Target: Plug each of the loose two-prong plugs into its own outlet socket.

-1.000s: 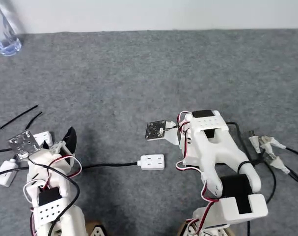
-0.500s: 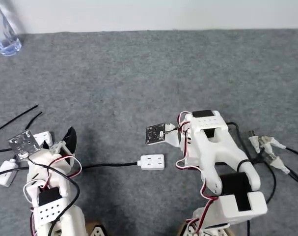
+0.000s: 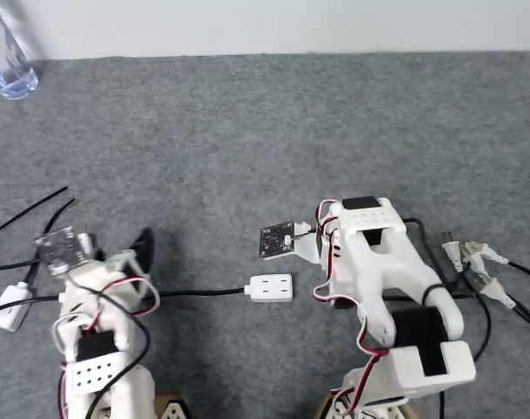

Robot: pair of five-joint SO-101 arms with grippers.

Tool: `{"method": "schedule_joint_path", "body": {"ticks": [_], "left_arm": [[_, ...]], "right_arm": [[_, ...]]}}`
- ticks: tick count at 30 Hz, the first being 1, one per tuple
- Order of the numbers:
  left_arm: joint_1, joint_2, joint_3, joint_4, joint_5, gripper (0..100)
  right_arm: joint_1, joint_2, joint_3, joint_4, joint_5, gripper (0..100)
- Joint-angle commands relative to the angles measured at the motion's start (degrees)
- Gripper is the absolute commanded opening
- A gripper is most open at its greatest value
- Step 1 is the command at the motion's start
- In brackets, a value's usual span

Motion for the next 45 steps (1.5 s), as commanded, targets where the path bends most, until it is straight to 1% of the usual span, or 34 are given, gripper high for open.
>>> {"method": "schedule_joint_path", "body": {"ticks": [1, 4, 6, 8, 12, 15, 18, 23, 30, 41, 45], "left_arm": [[12.31, -0.09, -0.57, 0.44, -0.18, 32], [21.45, -0.09, -0.57, 0.26, -0.09, 33], [26.29, -0.09, -0.57, -0.18, 0.44, 33], [29.89, -0.09, -0.57, -3.52, 4.22, 33], [37.54, -0.09, -0.57, -10.02, 15.38, 33], [42.46, -0.09, -0.57, -10.81, 20.13, 33], [42.64, -0.09, -0.57, -8.70, 20.04, 33], [42.46, -0.09, -0.57, -7.91, 20.04, 33], [39.82, -0.09, -0.57, -6.33, 19.96, 33], [39.74, -0.09, -0.57, -6.33, 19.96, 33], [39.74, -0.09, -0.57, -6.33, 19.96, 33]], "right_arm": [[-2.33, -7.78, -2.81, 6.55, -1.23, 0.8], [-5.05, -14.46, -3.08, 10.15, -4.66, 0.8], [-7.16, -18.86, -3.08, 11.38, -7.47, 0.8], [-10.07, -22.02, -3.08, 11.47, -11.08, 0.8], [-16.13, -24.48, -3.16, 10.77, -17.41, 0.8], [-18.24, -24.57, -3.16, 7.87, -21.54, 0.8], [-18.15, -25.01, -3.16, 5.49, -22.95, 0.8], [-18.15, -25.10, -7.91, 6.20, -23.91, 0.8], [-18.15, -25.01, -19.69, 15.08, -25.32, 0.8], [-18.15, -25.10, -20.75, 15.52, -26.99, 0.8], [-17.19, -25.10, -23.30, 16.04, -27.08, 0.8]]}}
